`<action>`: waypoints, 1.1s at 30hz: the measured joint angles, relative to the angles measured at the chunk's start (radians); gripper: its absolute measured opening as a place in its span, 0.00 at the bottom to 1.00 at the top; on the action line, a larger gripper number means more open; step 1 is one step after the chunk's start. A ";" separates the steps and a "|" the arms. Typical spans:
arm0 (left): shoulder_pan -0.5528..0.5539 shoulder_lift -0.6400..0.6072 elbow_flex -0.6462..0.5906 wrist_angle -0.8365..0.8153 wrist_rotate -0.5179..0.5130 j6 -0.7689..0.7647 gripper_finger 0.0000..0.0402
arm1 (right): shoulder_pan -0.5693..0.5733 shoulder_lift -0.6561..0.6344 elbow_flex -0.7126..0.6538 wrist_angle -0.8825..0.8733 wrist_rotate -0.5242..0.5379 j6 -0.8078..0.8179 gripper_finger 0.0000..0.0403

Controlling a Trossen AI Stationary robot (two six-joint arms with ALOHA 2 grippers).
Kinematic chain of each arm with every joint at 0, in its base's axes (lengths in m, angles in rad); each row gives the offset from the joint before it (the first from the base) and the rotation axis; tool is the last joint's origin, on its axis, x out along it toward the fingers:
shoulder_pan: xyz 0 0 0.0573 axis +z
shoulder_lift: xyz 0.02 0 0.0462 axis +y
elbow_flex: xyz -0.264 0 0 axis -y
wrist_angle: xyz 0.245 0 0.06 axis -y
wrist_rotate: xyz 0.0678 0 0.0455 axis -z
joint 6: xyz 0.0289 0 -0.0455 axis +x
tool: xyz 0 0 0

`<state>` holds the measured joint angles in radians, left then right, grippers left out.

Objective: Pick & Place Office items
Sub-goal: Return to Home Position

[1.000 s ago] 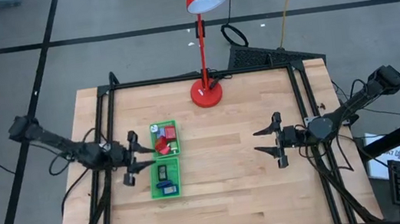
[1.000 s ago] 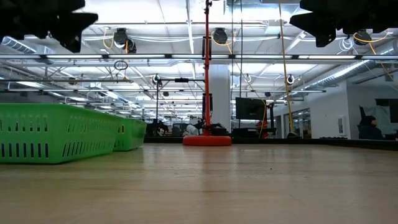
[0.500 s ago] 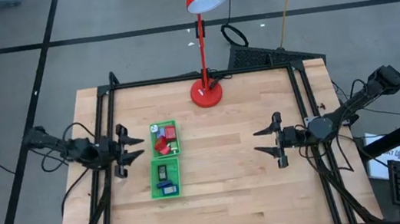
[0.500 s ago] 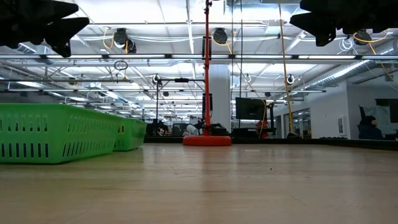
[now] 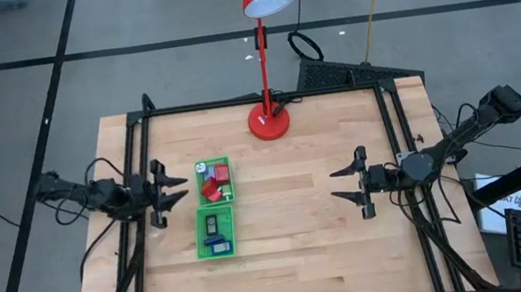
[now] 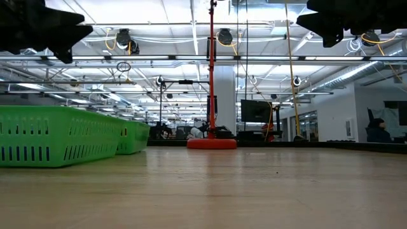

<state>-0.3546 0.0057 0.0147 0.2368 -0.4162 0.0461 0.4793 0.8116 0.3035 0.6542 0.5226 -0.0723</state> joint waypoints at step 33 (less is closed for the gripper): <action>0.158 0.001 0.000 -0.165 0.147 -0.051 0.49 | -0.003 0.000 -0.001 -0.146 -0.083 -0.045 0.52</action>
<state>-0.1962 0.0063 0.0151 0.0718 -0.2690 -0.0050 0.4768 0.8120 0.3027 0.5081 0.4391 -0.1174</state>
